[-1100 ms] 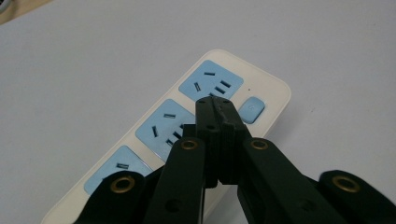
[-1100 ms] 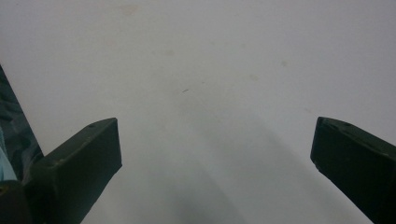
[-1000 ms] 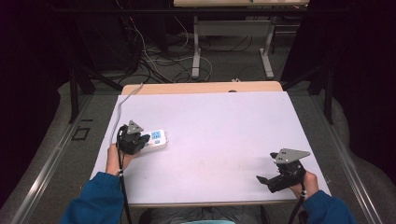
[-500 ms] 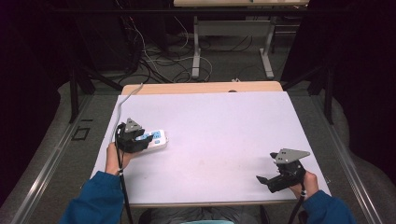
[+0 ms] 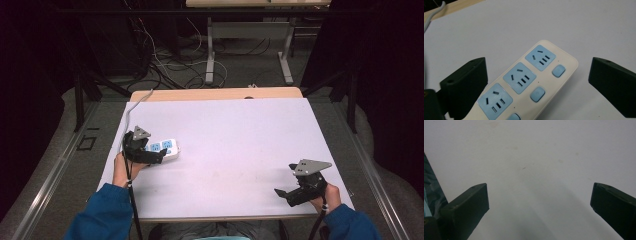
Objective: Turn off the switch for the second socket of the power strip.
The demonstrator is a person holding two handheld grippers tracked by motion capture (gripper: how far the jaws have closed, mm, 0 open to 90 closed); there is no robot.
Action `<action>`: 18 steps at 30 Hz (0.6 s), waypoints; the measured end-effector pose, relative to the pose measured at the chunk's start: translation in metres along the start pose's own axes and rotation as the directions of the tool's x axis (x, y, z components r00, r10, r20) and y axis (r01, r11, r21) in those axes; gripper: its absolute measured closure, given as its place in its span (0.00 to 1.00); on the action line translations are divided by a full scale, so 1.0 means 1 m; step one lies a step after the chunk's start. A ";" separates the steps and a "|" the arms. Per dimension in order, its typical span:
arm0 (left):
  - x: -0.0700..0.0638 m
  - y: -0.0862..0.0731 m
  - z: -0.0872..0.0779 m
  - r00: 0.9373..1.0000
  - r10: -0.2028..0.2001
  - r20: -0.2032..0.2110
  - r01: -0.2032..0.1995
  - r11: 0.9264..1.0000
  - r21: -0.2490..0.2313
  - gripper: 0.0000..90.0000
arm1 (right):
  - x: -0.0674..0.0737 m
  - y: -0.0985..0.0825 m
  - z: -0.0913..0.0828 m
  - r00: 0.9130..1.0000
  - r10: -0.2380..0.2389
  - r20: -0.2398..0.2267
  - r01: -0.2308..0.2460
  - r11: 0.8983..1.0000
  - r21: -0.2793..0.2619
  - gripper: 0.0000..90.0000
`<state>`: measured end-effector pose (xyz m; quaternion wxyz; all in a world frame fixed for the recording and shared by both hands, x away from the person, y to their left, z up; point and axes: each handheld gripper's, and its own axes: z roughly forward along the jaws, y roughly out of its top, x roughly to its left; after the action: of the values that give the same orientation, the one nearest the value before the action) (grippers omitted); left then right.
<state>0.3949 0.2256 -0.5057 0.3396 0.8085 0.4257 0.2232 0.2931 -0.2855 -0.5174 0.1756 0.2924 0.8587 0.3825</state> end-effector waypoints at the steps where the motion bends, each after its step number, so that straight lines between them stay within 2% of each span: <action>1: 0.000 0.000 0.000 1.000 -0.002 0.000 0.002 1.000 -0.001 0.00 | 0.000 0.000 0.000 1.000 0.000 -0.001 0.000 1.000 0.000 0.01; 10: 0.001 -0.002 0.000 1.000 -0.002 0.011 0.002 1.000 -0.011 0.00 | 0.000 0.000 0.000 1.000 0.000 0.002 0.000 1.000 0.003 0.01; 13: 0.000 -0.002 0.000 1.000 0.006 0.017 -0.006 1.000 0.004 0.00 | 0.000 0.000 0.000 1.000 0.001 0.000 -0.001 1.000 0.001 0.01; 18: -0.001 -0.002 0.000 1.000 0.003 0.011 -0.003 1.000 -0.005 0.00 | 0.000 0.000 0.000 1.000 0.001 0.001 -0.001 1.000 0.004 0.01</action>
<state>0.3932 0.2254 -0.5079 0.3437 0.8095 0.4220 0.2204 0.2932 -0.2855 -0.5173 0.1753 0.2935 0.8592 0.3807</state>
